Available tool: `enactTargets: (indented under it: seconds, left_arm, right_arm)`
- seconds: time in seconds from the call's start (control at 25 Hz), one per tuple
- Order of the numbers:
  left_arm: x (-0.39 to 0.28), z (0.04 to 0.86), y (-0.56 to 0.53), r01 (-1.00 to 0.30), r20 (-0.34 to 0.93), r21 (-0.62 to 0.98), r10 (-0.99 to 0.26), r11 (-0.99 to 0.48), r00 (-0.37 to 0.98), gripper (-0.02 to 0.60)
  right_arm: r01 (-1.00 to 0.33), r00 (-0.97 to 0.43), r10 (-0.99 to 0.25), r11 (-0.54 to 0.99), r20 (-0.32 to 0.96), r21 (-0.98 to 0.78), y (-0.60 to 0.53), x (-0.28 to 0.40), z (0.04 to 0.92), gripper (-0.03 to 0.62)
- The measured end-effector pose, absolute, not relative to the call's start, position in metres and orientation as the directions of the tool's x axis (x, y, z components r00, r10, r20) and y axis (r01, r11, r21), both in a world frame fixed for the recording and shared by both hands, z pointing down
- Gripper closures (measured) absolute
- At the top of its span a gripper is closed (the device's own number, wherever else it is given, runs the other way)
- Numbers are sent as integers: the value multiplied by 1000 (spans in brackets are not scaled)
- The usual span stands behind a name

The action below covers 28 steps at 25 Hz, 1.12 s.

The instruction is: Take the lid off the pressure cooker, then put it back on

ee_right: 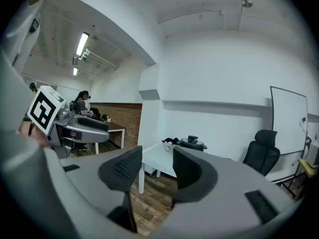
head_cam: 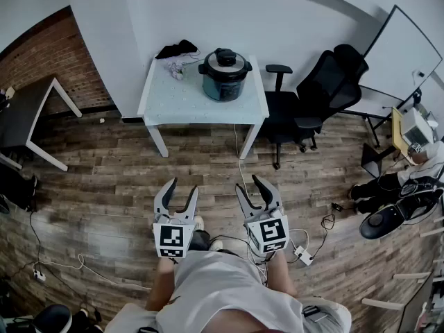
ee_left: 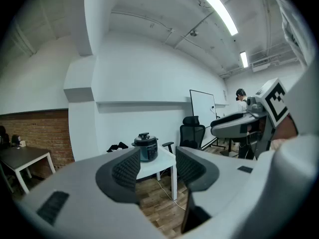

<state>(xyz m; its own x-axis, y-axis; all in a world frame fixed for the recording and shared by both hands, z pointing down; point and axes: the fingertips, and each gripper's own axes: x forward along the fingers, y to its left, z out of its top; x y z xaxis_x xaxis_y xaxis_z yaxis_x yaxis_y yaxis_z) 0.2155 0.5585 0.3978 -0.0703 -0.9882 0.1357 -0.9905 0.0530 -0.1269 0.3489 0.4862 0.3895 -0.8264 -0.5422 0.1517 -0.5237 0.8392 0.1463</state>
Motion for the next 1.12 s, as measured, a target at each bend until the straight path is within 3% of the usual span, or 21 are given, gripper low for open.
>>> enactTargets:
  seconds: [1.12]
  left_arm:
    - [103,397,393,-992,141,-124,-988,39,-56,388]
  right_arm:
    - [-516,-822,-530,848,208,121,330,231,401,393]
